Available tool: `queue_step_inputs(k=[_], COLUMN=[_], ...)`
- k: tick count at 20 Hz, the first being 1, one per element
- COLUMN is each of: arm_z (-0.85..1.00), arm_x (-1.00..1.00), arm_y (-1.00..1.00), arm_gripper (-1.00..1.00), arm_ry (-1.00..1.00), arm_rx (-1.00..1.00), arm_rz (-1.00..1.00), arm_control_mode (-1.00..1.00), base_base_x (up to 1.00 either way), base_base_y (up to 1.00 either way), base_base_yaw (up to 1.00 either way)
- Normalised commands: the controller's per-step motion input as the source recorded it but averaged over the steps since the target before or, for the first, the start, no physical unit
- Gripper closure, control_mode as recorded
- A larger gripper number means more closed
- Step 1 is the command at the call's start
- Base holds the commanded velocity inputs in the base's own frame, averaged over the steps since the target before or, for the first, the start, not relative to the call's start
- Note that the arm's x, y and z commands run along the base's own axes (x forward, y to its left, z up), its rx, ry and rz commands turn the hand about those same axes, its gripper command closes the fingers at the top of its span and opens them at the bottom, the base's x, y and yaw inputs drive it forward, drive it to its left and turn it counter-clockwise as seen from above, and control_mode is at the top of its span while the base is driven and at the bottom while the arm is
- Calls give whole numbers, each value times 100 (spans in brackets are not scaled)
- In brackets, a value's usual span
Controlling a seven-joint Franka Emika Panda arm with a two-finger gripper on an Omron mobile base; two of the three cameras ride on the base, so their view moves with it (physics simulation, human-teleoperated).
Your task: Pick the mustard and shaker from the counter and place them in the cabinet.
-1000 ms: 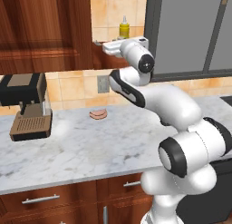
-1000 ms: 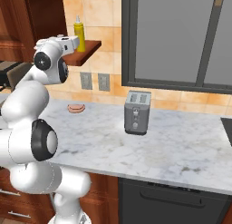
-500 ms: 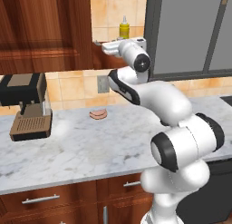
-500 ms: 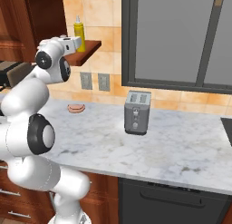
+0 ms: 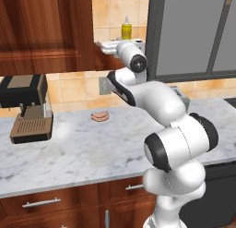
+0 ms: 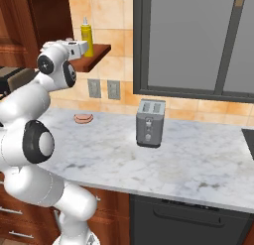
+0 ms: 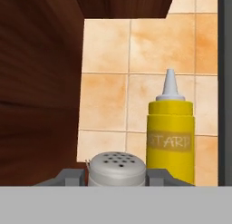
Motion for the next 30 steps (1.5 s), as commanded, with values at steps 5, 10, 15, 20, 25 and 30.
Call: queue_step_inputs(k=[5, 10, 15, 20, 25, 30], arm_z=[0, 0, -1, 0, -19, -20], arm_x=[0, 0, 12, 23, 4, 0], arm_y=[5, 1, 2, 3, 1, 0], arm_gripper=[100, 100, 100, 100, 100, 100], arm_ry=[0, 0, 0, 0, 0, 0], arm_rx=[5, 1, 0, 0, 0, 0], arm_rz=[0, 0, 0, 0, 0, 0], arm_control_mode=[-100, -100, -100, -100, -100, -100], base_base_x=[0, 0, 0, 0, 0, 0], base_base_y=[0, 0, 0, 0, 0, 0], base_base_yaw=[0, 0, 0, 0, 0, 0])
